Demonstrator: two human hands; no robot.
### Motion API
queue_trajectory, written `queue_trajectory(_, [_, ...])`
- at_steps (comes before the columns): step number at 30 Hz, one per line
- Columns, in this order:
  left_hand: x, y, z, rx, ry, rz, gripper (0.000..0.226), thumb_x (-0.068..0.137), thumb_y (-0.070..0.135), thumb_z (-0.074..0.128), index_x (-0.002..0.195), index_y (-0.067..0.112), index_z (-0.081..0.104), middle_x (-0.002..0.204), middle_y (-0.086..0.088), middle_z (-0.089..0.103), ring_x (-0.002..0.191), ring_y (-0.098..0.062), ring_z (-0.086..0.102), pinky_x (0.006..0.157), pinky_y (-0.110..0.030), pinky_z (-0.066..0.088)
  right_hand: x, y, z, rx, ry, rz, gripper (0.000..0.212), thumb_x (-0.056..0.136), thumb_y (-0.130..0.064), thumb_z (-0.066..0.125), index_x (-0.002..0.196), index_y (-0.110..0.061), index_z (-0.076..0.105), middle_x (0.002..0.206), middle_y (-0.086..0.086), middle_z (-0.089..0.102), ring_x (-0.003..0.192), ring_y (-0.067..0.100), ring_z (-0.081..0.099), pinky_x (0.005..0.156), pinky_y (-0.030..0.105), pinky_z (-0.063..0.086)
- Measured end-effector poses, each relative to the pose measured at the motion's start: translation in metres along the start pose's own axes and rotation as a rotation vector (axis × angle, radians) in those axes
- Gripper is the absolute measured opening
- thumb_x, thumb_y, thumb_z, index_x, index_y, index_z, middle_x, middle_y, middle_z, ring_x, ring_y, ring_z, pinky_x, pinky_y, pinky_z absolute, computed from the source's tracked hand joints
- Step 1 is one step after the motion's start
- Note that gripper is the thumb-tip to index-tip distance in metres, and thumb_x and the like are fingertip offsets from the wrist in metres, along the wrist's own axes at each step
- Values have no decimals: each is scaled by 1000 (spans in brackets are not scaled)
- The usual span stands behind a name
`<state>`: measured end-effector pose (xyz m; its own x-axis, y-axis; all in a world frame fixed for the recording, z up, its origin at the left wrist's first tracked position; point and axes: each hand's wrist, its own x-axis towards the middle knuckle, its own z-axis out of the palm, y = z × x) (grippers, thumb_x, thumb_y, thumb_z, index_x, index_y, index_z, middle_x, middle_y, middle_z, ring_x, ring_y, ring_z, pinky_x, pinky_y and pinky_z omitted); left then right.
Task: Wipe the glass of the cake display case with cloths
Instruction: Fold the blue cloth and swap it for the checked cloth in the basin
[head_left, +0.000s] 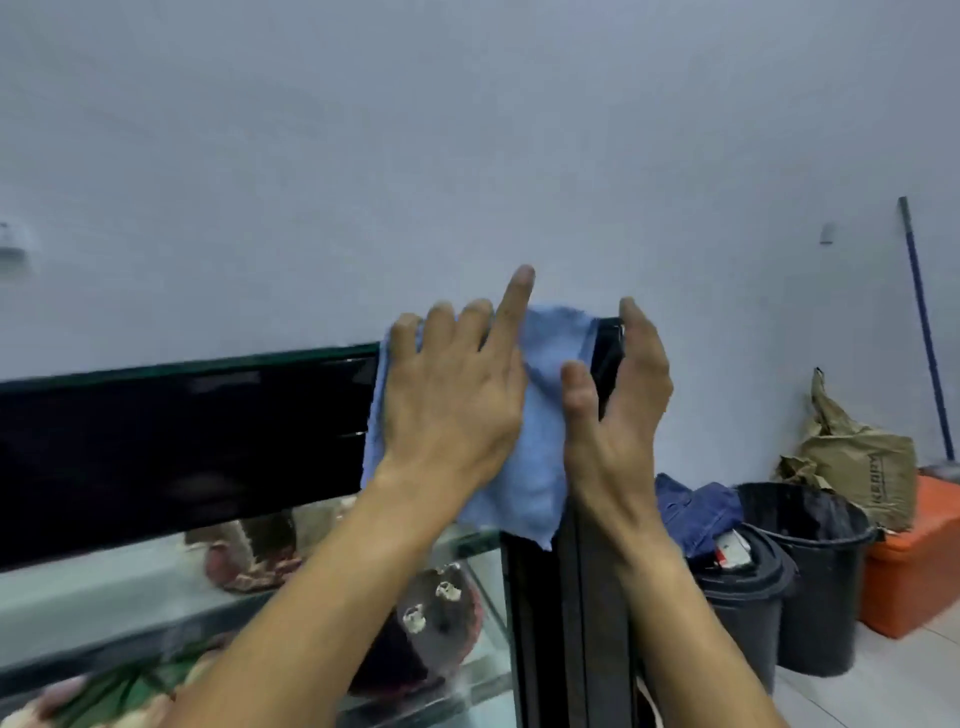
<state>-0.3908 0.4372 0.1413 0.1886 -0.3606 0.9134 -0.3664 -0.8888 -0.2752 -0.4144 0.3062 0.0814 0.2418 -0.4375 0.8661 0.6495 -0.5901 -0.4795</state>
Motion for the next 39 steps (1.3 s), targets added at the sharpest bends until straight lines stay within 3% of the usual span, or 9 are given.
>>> queue_trajectory(3, [11, -25, -22, -178, -32, -79, 78, 83, 54, 61, 153, 21, 50, 91, 8, 72, 79, -19, 67, 74, -36, 54, 39, -11, 5, -174, -125, -218, 50, 95, -60, 51, 143, -44, 47, 133, -26, 51, 129, 8, 45, 110, 15, 26])
queue_trajectory(5, [29, -53, -44, -273, -242, -104, 62, 76, 66, 57, 127, 32, 69, 99, 12, 75, 90, -14, 70, 79, -35, 59, 49, -22, 8, -353, -187, -267, 41, 88, -65, 51, 120, -44, 65, 115, -20, 62, 112, 17, 52, 100, 24, 29])
queue_trajectory(7, [38, -68, -50, -383, -646, -141, 62, 79, 72, 47, 127, 37, 64, 121, 12, 69, 116, -16, 61, 100, -41, 50, 59, -22, -1, -461, -295, -176, 34, 80, -62, 56, 104, -42, 69, 104, -24, 63, 101, 14, 50, 93, 28, 27])
queue_trajectory(10, [54, -81, -53, -481, -894, -178, 65, 85, 74, 36, 135, 39, 58, 132, 3, 59, 130, -22, 49, 113, -43, 38, 74, -38, -7, -467, -434, -16, 22, 74, -53, 65, 93, -42, 68, 94, -27, 61, 97, 11, 43, 90, 30, 28])
queue_trajectory(15, [75, -104, -53, -870, -1074, -451, 23, 79, 47, 79, 92, 29, 72, 93, 10, 74, 89, -9, 66, 84, -33, 52, 108, -71, -19, -351, -675, 320, 19, 81, -25, 80, 75, -39, 68, 76, -21, 65, 93, 10, 51, 77, 28, 40])
queue_trajectory(18, [92, -113, -53, -1065, -1037, -638, 26, 66, 36, 82, 84, 24, 70, 80, 6, 71, 77, -11, 63, 72, -30, 49, 138, -73, -15, -226, -757, 405, 20, 83, -13, 75, 73, -29, 70, 68, -18, 67, 66, -1, 57, 57, 14, 42])
queue_trajectory(22, [93, -120, -56, -1254, -1029, -884, 50, 61, 31, 89, 107, 24, 70, 100, -1, 77, 84, -12, 68, 70, -25, 52, 161, -95, -7, -58, -830, 547, 17, 83, -10, 77, 76, -25, 76, 72, -10, 73, 65, -2, 61, 63, 14, 46])
queue_trajectory(28, [92, -113, -50, -1460, -852, -1172, 57, 80, 21, 85, 131, 6, 65, 117, -16, 74, 97, -25, 72, 86, -39, 59, 168, -63, 8, 152, -825, 871, 19, 79, -19, 85, 97, -15, 80, 98, 12, 79, 95, 31, 76, 87, 50, 60])
queue_trajectory(39, [134, -79, -51, -1175, -591, -1358, 37, 84, 28, 86, 117, 21, 72, 111, -3, 78, 99, -19, 76, 83, -35, 61, 225, -49, 8, 120, -903, 847, 13, 93, -18, 74, 98, -6, 76, 93, 10, 76, 80, 15, 65, 69, 27, 52])
